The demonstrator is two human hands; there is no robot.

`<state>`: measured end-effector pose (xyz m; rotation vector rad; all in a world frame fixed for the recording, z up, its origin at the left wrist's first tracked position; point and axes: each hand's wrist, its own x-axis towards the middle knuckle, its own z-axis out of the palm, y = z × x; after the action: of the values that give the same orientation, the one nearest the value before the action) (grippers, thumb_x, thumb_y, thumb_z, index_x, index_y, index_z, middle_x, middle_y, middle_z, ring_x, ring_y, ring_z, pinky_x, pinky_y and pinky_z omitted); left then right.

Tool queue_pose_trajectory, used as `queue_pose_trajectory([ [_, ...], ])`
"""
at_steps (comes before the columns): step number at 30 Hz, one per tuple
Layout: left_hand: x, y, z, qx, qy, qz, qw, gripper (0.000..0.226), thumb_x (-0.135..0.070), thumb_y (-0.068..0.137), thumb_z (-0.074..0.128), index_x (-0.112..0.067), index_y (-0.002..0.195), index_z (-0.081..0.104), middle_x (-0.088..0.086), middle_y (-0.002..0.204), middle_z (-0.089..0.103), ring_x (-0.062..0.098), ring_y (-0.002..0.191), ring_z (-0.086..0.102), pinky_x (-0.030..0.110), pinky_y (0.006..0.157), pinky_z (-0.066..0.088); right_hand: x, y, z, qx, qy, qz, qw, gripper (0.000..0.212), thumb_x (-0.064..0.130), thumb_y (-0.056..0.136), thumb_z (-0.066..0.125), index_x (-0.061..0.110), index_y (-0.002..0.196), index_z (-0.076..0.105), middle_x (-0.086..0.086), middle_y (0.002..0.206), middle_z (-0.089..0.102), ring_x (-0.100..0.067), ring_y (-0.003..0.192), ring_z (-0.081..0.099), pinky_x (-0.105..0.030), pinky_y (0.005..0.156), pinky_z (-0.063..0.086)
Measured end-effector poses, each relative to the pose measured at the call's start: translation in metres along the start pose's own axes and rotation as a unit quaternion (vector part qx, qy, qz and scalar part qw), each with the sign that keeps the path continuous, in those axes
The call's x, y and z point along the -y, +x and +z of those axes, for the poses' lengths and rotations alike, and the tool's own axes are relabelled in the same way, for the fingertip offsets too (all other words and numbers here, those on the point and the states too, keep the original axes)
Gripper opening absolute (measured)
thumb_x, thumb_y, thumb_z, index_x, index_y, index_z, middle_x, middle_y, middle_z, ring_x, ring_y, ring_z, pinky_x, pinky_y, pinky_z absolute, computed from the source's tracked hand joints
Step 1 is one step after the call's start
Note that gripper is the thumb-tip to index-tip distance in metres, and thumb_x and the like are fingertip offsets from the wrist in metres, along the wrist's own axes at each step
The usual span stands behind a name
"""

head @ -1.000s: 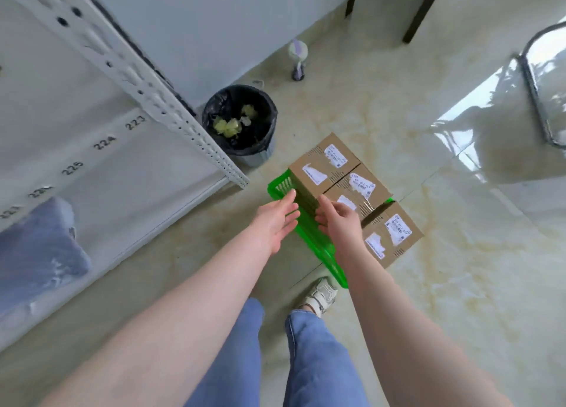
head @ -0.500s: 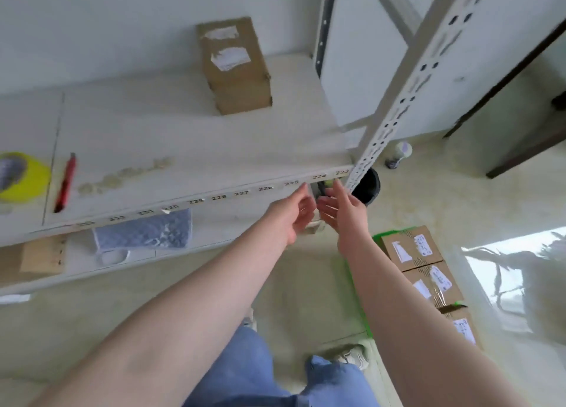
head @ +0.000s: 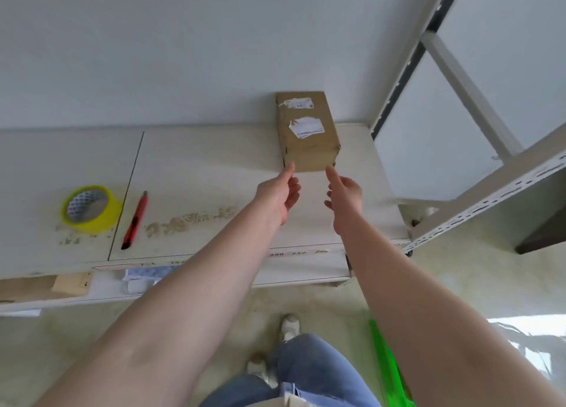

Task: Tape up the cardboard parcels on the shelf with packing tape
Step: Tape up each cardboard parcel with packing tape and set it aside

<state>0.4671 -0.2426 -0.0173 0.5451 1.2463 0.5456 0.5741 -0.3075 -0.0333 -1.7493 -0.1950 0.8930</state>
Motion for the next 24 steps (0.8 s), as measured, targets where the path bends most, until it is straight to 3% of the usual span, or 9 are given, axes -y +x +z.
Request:
queue_pose_trajectory([
  [4, -0.03, 0.028, 0.01, -0.043, 0.035, 0.029, 0.998, 0.035, -0.044, 0.085, 0.075, -0.012, 0.081, 0.061, 0.001, 0.071, 0.057, 0.013, 0.061, 0.053, 0.024, 0.074, 0.053, 0.024, 0.041, 0.007, -0.041, -0.018, -0.012, 0.999, 0.066, 0.052, 0.087, 0.066, 0.017, 0.138, 0.044, -0.005, 0.128, 0.055, -0.019, 0.105, 0.051, -0.034, 0.088, 0.043],
  [9, -0.056, 0.049, 0.028, -0.062, 0.107, 0.045, 0.991, 0.044, -0.051, 0.087, 0.069, -0.019, 0.07, 0.044, -0.001, 0.072, 0.044, 0.019, 0.074, 0.046, 0.025, 0.057, 0.032, 0.047, 0.088, 0.013, -0.019, -0.061, -0.003, 0.998, 0.076, 0.054, 0.089, 0.062, 0.019, 0.149, 0.03, -0.007, 0.14, 0.049, -0.027, 0.122, 0.051, -0.041, 0.098, 0.045],
  [10, -0.058, 0.055, 0.032, -0.061, 0.116, 0.049, 0.99, 0.041, -0.054, 0.087, 0.068, -0.019, 0.076, 0.049, -0.002, 0.077, 0.047, 0.019, 0.074, 0.047, 0.026, 0.057, 0.033, 0.049, 0.095, 0.015, -0.007, -0.07, 0.003, 0.998, 0.077, 0.055, 0.09, 0.06, 0.02, 0.151, 0.028, -0.007, 0.142, 0.047, -0.029, 0.126, 0.049, -0.043, 0.099, 0.044],
  [12, -0.058, 0.065, 0.04, -0.059, 0.146, 0.048, 0.986, 0.052, -0.061, 0.085, 0.066, -0.017, 0.112, 0.06, -0.002, 0.104, 0.057, 0.02, 0.089, 0.054, 0.027, 0.065, 0.042, 0.051, 0.106, 0.016, 0.02, -0.088, 0.016, 0.996, 0.075, 0.056, 0.092, 0.055, 0.019, 0.152, 0.028, -0.006, 0.146, 0.044, -0.03, 0.129, 0.045, -0.045, 0.1, 0.04],
  [14, -0.055, 0.076, 0.045, -0.054, 0.17, 0.04, 0.983, 0.076, -0.067, 0.083, 0.062, -0.016, 0.139, 0.049, -0.002, 0.131, 0.054, 0.025, 0.113, 0.053, 0.033, 0.082, 0.045, 0.049, 0.115, 0.015, 0.041, -0.11, 0.018, 0.993, 0.063, 0.055, 0.095, 0.051, 0.014, 0.141, 0.044, -0.009, 0.138, 0.051, -0.027, 0.117, 0.05, -0.042, 0.099, 0.041],
  [17, -0.051, 0.085, 0.049, -0.055, 0.172, 0.042, 0.983, 0.079, -0.067, 0.086, 0.057, -0.013, 0.142, 0.041, 0.001, 0.134, 0.05, 0.028, 0.121, 0.049, 0.036, 0.09, 0.042, 0.045, 0.116, 0.018, 0.04, -0.106, 0.018, 0.993, 0.044, 0.051, 0.096, 0.052, 0.012, 0.116, 0.054, -0.005, 0.098, 0.057, -0.016, 0.079, 0.046, -0.033, 0.073, 0.045],
  [19, -0.052, 0.083, 0.047, -0.075, 0.157, 0.04, 0.984, 0.086, -0.068, 0.085, 0.059, -0.013, 0.144, 0.033, 0.006, 0.138, 0.049, 0.03, 0.125, 0.048, 0.04, 0.098, 0.043, 0.041, 0.111, 0.023, 0.025, -0.088, 0.015, 0.996, 0.038, 0.047, 0.095, 0.057, 0.013, 0.111, 0.049, -0.001, 0.094, 0.052, -0.014, 0.076, 0.045, -0.031, 0.067, 0.04],
  [22, -0.058, 0.069, 0.036, -0.119, 0.125, 0.034, 0.984, 0.103, -0.066, 0.081, 0.066, -0.009, 0.15, 0.017, 0.007, 0.14, 0.048, 0.031, 0.126, 0.047, 0.042, 0.096, 0.044, 0.037, 0.088, 0.037, 0.026, -0.069, 0.002, 0.997, 0.034, 0.042, 0.093, 0.061, 0.015, 0.108, 0.048, 0.0, 0.094, 0.054, -0.013, 0.076, 0.048, -0.029, 0.068, 0.04],
  [24, -0.064, 0.06, 0.02, -0.156, 0.105, 0.055, 0.981, 0.1, -0.058, 0.08, 0.073, -0.007, 0.147, 0.019, 0.008, 0.14, 0.049, 0.03, 0.121, 0.05, 0.038, 0.083, 0.045, 0.038, 0.067, 0.051, 0.047, -0.055, -0.02, 0.997, 0.032, 0.037, 0.092, 0.063, 0.013, 0.108, 0.05, 0.002, 0.093, 0.054, -0.012, 0.078, 0.049, -0.026, 0.064, 0.039],
])
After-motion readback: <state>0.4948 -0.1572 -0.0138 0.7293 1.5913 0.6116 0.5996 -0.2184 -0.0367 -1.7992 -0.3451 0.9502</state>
